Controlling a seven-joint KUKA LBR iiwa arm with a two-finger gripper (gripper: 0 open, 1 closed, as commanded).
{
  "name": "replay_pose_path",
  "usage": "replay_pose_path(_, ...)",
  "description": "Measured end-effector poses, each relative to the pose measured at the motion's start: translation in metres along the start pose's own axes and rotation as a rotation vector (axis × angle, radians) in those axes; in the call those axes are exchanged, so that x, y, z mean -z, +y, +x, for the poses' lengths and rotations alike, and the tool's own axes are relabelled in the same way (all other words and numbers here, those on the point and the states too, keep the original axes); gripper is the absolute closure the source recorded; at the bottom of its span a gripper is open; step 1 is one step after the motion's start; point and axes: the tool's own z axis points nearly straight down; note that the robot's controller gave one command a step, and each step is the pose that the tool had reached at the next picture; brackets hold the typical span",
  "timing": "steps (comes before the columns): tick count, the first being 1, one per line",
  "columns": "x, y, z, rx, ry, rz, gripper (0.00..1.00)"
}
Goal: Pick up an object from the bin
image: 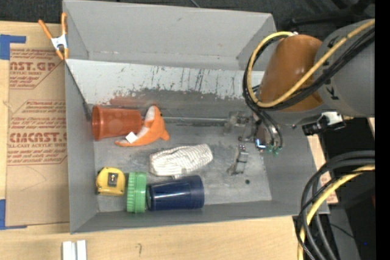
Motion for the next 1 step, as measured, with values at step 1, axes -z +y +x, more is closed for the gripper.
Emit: replay_pose_path(1,-0.0191,0.0334,-0.0065,0.332,-0.007,0.001,0.0)
